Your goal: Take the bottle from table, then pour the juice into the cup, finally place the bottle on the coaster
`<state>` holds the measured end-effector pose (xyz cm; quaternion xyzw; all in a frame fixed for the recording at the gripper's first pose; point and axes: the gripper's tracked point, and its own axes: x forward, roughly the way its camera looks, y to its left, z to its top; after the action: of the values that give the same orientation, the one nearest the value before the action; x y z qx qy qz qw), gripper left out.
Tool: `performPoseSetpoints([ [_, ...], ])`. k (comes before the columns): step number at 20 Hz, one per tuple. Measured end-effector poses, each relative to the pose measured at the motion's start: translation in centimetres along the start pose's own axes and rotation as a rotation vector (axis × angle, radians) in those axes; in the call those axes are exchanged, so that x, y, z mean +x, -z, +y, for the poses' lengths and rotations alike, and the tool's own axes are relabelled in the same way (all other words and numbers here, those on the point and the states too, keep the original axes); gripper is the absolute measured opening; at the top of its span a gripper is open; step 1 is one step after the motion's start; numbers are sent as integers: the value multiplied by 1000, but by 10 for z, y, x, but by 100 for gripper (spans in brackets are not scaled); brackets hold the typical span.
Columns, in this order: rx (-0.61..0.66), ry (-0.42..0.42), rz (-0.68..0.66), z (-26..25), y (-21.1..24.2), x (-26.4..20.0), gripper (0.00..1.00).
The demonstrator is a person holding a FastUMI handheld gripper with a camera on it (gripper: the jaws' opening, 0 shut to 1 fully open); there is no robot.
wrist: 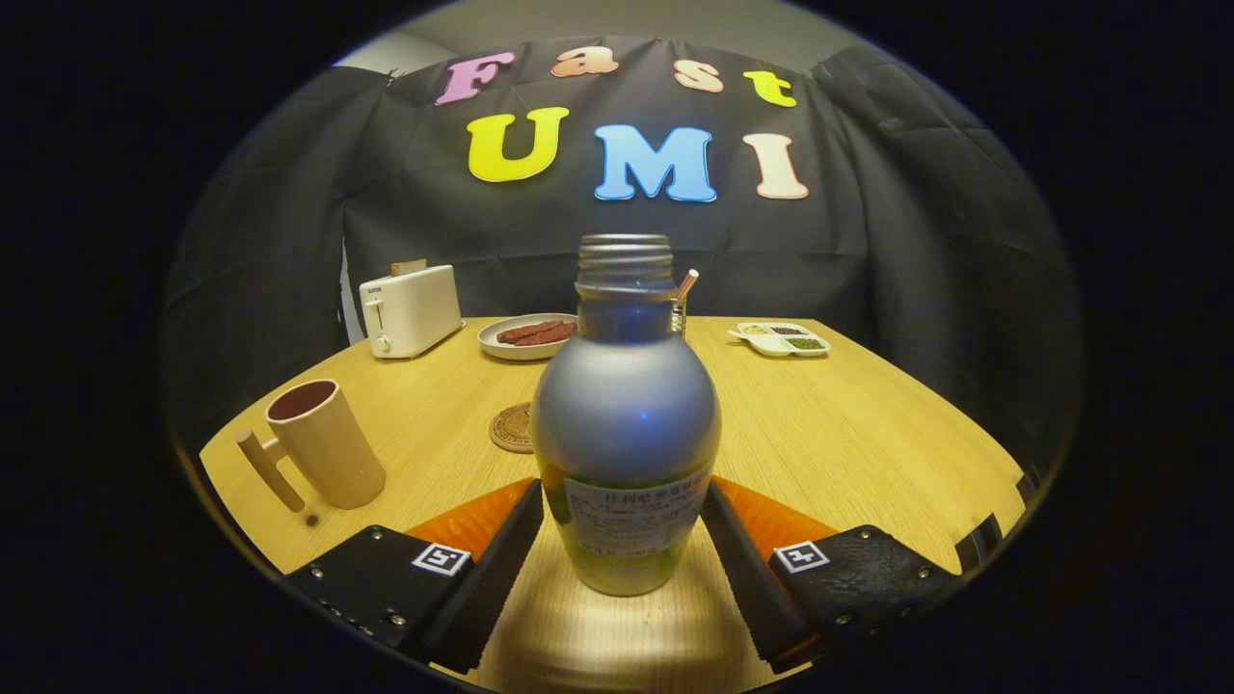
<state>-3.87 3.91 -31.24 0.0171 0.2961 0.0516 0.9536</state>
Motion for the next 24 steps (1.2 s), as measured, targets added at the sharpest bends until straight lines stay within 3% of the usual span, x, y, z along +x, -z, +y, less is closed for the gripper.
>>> performPoseSetpoints([
  [3, 8, 14, 5, -4, 1, 1, 82],
  [6, -7, 28, 19, -7, 0, -1, 75],
  [14, -122, 1, 29, 12, -19, -2, 75],
  [24, -440, -13, 47, 34, -40, -2, 75],
])
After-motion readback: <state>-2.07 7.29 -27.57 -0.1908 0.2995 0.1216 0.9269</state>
